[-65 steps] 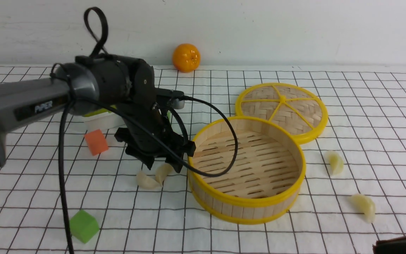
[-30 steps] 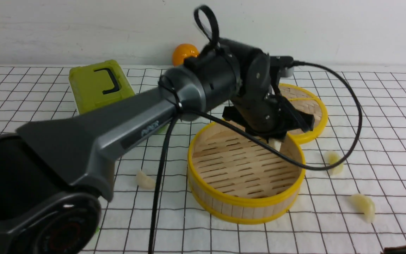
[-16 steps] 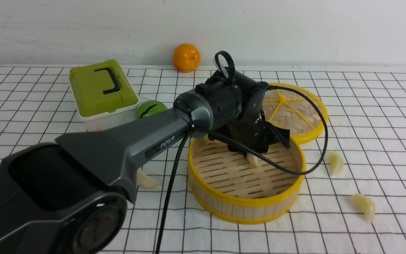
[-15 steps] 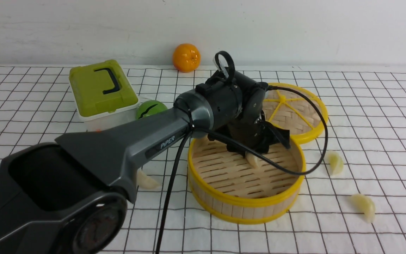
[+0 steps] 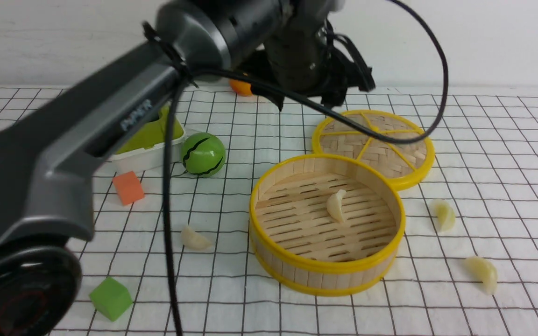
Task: Put the dumplings into the steamer on the table with the white tablecloth.
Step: 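Reach for and grasp a dumpling on the table with the left gripper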
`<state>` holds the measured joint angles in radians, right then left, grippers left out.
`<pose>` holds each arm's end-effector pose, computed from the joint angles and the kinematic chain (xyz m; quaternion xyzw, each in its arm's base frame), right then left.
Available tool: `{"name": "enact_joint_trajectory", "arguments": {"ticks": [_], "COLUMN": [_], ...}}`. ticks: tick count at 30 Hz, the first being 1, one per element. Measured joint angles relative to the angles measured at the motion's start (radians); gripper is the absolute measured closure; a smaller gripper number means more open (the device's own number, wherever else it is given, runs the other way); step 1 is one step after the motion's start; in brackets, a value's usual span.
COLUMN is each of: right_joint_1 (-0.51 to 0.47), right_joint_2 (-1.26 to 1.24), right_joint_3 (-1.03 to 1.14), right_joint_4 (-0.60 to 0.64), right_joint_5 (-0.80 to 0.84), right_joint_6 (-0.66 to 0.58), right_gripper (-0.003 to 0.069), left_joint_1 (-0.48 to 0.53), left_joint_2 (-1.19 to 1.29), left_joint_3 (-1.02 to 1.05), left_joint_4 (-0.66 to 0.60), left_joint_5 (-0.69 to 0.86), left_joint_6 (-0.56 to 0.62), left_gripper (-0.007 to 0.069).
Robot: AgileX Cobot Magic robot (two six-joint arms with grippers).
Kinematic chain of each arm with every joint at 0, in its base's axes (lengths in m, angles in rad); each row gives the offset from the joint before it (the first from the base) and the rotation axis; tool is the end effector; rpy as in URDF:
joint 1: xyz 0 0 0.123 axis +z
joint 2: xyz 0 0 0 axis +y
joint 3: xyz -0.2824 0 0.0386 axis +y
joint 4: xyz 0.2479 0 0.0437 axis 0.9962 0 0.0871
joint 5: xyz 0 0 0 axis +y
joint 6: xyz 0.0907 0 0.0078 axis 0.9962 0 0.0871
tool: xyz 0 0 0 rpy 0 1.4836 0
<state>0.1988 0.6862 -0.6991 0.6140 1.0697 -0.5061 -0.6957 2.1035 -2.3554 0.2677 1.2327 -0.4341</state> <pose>0.0921 0.0655 0.3181 -0.2578 0.8753 0.2495 0.3242 0.3690 -0.2785 0.3826 0.1219 0.9268 -0.0635 0.3495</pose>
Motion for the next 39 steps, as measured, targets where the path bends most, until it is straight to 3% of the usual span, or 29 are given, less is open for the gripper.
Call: {"name": "enact_joint_trajectory", "arguments": {"ticks": [7,13,20,29,39], "right_joint_1": [0.000,0.000,0.000,0.000,0.000], "right_joint_2": [0.000,0.000,0.000,0.000,0.000], "right_joint_3": [0.000,0.000,0.000,0.000,0.000], "right_joint_4": [0.000,0.000,0.000,0.000,0.000], "right_joint_5": [-0.038,-0.038,-0.040,-0.040,-0.040], "right_joint_6": [0.000,0.000,0.000,0.000,0.000], "right_gripper": [0.0629,0.0625,0.0618,0.0607,0.0596], "left_joint_1": [0.079,0.252,0.306,0.306,0.306], "left_joint_2": [-0.159,-0.301,-0.329,-0.251,-0.118], "left_joint_3": [0.180,0.558,0.912,0.989,0.989], "left_joint_4": [-0.002,-0.114,-0.190,-0.197,-0.200], "left_joint_5": [0.007,0.003,-0.230,-0.473,-0.503], "left_joint_6": [0.018,0.002,-0.096,-0.263,-0.296], "left_gripper": [0.0112,0.0112,0.0123,0.0124,0.0147]}}
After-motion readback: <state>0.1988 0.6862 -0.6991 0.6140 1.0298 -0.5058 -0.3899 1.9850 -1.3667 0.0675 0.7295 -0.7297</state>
